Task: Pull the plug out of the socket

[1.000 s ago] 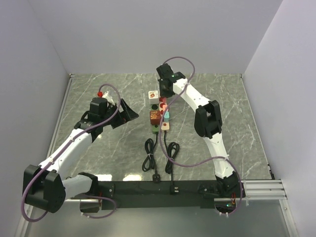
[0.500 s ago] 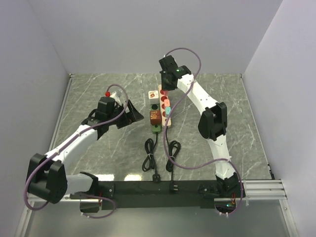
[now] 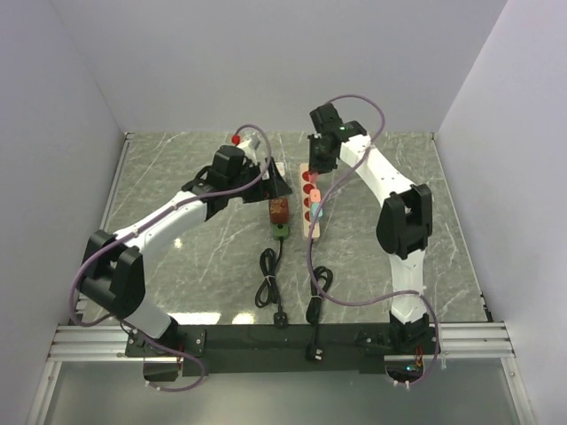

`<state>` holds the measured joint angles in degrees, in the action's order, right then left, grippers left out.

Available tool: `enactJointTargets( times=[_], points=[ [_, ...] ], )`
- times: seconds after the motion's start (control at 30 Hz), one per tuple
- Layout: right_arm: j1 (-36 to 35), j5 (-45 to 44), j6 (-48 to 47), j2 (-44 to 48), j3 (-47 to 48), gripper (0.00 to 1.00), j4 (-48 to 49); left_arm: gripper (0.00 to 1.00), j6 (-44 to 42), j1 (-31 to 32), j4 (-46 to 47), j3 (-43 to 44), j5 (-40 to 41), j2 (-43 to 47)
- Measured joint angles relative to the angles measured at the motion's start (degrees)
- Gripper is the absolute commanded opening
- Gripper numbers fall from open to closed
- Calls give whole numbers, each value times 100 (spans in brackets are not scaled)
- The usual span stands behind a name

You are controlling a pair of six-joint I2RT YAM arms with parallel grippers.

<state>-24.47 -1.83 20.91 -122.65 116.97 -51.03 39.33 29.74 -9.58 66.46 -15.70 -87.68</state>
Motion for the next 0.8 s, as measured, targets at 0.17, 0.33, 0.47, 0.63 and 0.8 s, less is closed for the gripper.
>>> enactJointTargets(
  times=[0.17,0.33,0.47,0.63,0.8],
  points=[
    [229,391,24,581,-601,0,87,87,-107,267,33,321,-2,-490],
    [389,483,22,1049,-1314,0,221,81,-131,662,-74,730,101,-1045],
    [455,367,17,1058,-1757,0,354,49,-63,984,-76,911,210,-1279],
    [452,339,96,802,-1985,0,627,0,94,1261,-28,942,409,-1530],
    [435,361,264,772,-2070,0,800,0,343,1360,337,903,592,-1812]
  ],
)
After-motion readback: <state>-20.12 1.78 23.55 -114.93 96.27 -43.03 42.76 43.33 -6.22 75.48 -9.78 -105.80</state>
